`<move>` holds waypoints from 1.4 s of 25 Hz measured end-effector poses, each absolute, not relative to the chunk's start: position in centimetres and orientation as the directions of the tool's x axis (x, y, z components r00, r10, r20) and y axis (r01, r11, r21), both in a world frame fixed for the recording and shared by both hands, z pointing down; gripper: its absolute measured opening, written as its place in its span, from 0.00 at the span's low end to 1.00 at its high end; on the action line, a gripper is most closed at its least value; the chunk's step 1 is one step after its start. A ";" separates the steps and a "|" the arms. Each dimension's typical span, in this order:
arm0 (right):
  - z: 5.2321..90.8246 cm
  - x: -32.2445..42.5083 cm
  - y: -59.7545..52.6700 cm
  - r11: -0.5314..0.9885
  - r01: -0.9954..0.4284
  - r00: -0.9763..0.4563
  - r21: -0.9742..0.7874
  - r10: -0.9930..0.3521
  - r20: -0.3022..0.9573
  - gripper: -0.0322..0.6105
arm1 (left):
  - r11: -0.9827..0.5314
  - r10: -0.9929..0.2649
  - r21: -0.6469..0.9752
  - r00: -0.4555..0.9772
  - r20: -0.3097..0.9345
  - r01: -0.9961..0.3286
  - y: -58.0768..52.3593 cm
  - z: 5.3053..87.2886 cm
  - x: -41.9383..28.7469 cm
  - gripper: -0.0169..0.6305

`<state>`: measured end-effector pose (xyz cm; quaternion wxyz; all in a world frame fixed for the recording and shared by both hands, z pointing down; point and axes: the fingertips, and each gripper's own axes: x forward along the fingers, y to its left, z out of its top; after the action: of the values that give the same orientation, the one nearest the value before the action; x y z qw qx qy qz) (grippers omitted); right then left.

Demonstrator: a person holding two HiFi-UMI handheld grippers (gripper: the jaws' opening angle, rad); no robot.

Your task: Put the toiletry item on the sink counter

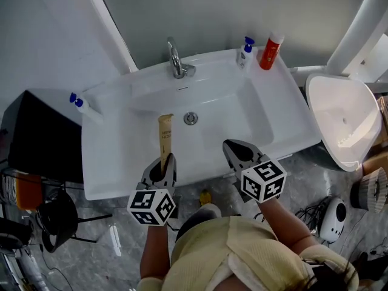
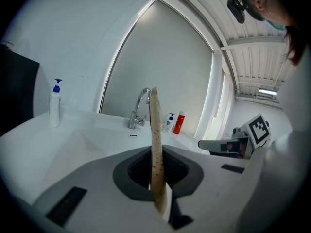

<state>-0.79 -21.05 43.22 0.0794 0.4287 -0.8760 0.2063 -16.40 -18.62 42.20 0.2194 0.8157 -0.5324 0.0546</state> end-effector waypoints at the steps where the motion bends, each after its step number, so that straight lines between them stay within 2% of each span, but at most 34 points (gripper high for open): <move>1: 43.3 -1.2 -21.4 0.547 -0.784 -0.619 -0.293 -0.718 0.318 0.09 | -0.339 -0.843 0.299 0.429 0.324 -0.892 -19.0 42.2 -16.8 0.09; 19: 43.4 -6.2 -26.7 0.533 -0.805 -0.593 -0.260 -0.723 0.356 0.09 | -0.398 -0.812 0.244 0.464 0.353 -0.884 -26.1 42.6 -21.5 0.09; 35: 44.8 -8.1 -32.4 0.591 -0.756 -0.653 -0.280 -0.650 0.389 0.09 | -0.391 -0.785 0.156 0.417 0.458 -0.907 -33.1 44.7 -23.2 0.09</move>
<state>-8.12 -32.43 44.76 0.1237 0.3979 -0.8834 0.2145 -23.23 -33.10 44.73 0.1942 0.8189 -0.5167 0.1571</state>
